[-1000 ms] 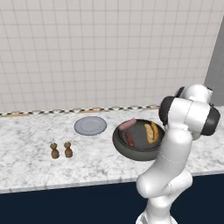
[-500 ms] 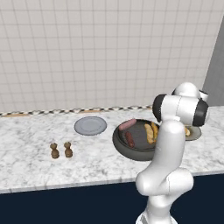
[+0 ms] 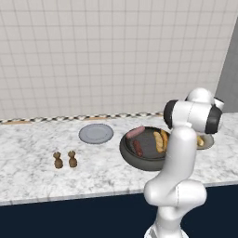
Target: Place one bun and one sausage from the bowl on each plate.
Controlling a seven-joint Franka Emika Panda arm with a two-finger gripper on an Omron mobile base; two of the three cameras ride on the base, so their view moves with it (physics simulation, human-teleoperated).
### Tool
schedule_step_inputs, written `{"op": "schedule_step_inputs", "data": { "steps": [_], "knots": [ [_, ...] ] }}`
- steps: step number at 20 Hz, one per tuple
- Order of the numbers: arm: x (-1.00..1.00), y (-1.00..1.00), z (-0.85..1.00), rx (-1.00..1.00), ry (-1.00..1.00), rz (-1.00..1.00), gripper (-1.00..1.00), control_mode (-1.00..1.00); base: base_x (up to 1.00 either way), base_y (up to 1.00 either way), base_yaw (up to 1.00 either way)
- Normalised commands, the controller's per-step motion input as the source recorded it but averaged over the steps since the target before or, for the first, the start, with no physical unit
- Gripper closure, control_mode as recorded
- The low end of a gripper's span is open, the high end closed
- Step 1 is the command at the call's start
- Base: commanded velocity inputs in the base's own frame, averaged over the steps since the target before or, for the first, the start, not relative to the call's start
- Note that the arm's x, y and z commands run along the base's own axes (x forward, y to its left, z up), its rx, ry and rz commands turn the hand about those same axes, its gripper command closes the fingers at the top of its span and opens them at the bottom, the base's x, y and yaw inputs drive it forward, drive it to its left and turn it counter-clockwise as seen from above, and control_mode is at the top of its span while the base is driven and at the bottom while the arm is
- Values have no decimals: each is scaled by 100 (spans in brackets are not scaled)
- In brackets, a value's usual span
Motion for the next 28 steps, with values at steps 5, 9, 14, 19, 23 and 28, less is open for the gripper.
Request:
{"op": "schedule_step_inputs", "data": {
  "steps": [5,9,14,19,23,28],
  "knots": [
    [-57,11,63,-2,-7,0,-100,-100,0,0,0],
    [-19,49,59,-2,-9,0,-100,-100,0,0,0],
    [-29,98,22,-2,-1,-12,-100,-100,0,0,0],
    [-18,100,3,0,0,-14,-100,-100,0,0,0],
    [0,89,37,-4,0,-17,-100,-100,0,0,0],
    [8,66,-2,-6,4,-7,-100,-100,0,0,0]
  ]
}}
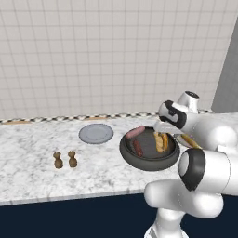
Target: Place one bun and one sausage from the bowl on each plate.
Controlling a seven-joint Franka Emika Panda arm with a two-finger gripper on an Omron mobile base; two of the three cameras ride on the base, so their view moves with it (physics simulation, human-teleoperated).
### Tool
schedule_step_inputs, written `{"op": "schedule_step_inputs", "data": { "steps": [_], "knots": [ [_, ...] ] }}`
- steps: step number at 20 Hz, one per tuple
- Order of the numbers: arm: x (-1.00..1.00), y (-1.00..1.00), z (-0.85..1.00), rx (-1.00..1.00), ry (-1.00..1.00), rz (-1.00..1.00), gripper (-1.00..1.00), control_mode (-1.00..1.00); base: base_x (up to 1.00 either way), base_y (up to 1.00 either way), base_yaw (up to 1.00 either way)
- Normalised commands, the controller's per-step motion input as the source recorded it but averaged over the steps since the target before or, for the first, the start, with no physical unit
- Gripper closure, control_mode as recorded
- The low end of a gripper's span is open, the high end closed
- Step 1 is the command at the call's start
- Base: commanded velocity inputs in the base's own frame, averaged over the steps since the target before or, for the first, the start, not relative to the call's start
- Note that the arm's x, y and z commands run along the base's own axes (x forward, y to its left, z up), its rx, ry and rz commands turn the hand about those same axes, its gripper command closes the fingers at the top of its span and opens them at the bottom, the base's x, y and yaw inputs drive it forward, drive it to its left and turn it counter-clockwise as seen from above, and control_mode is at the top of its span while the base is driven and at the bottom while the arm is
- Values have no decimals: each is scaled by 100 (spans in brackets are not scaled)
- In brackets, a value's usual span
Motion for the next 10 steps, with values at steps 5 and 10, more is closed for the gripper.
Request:
{"op": "schedule_step_inputs", "data": {
  "steps": [5,10],
  "knots": [
    [25,17,-11,-3,5,0,-100,-100,0,0,0],
    [15,0,-11,0,5,0,-100,-100,0,0,0]
  ]
}}
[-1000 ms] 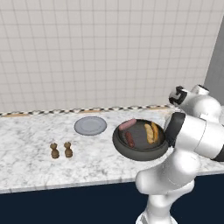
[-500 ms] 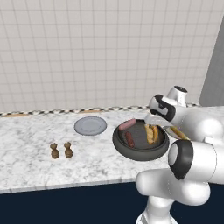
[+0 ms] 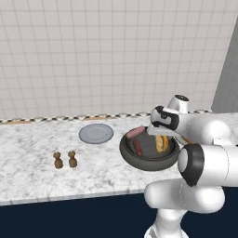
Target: Place one bun and one sausage from the bowl on each plate.
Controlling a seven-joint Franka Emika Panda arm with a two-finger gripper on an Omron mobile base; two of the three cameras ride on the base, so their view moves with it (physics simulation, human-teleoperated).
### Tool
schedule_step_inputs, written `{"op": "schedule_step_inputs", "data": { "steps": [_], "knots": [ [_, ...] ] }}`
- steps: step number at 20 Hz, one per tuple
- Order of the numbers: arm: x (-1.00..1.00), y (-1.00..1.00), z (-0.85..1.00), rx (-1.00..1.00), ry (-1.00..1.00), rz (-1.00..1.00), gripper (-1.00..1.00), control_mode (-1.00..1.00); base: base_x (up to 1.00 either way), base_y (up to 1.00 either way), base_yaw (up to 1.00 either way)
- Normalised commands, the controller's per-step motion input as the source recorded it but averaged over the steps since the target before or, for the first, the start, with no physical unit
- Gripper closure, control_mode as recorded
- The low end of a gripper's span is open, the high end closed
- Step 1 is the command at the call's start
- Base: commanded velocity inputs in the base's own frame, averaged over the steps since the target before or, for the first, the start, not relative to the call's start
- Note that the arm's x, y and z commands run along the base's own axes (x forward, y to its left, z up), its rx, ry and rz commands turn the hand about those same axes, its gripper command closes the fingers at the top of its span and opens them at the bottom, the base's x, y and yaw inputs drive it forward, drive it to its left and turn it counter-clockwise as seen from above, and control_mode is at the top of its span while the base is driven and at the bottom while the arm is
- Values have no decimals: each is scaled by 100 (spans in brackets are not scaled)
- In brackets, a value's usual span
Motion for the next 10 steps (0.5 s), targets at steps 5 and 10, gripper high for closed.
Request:
{"op": "schedule_step_inputs", "data": {
  "steps": [5,10],
  "knots": [
    [8,0,-21,0,4,0,-100,-100,0,0,0],
    [-22,0,-20,0,0,0,100,-100,0,0,0]
  ]
}}
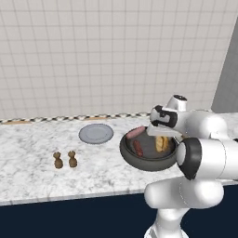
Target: Place one bun and one sausage from the bowl on each plate.
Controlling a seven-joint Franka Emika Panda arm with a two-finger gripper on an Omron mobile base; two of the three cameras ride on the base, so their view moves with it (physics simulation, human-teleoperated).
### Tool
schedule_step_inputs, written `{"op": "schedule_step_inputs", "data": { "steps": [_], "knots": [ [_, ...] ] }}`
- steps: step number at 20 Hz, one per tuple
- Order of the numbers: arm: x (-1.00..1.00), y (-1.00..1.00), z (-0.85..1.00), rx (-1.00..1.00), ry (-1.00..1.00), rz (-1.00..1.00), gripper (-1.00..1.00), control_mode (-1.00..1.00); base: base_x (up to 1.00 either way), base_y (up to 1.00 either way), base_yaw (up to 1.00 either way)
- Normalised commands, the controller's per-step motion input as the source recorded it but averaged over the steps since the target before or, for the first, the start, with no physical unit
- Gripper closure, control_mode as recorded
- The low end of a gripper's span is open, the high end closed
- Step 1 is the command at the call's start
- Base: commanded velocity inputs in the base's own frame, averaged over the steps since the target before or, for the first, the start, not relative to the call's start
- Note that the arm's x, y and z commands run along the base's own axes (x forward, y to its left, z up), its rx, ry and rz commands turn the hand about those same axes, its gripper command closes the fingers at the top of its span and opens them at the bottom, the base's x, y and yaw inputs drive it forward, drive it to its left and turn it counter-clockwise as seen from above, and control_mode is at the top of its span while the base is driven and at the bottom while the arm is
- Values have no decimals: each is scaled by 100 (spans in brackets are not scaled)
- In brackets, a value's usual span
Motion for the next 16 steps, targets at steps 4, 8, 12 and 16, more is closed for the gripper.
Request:
{"op": "schedule_step_inputs", "data": {
  "steps": [4,8,12,16],
  "knots": [
    [-56,6,73,0,-9,0,100,-100,0,0,0],
    [-14,54,97,-1,-4,0,100,-100,0,0,0],
    [16,100,43,-11,0,0,100,-100,0,0,0],
    [39,100,16,-14,6,0,100,-100,0,0,0]
  ]
}}
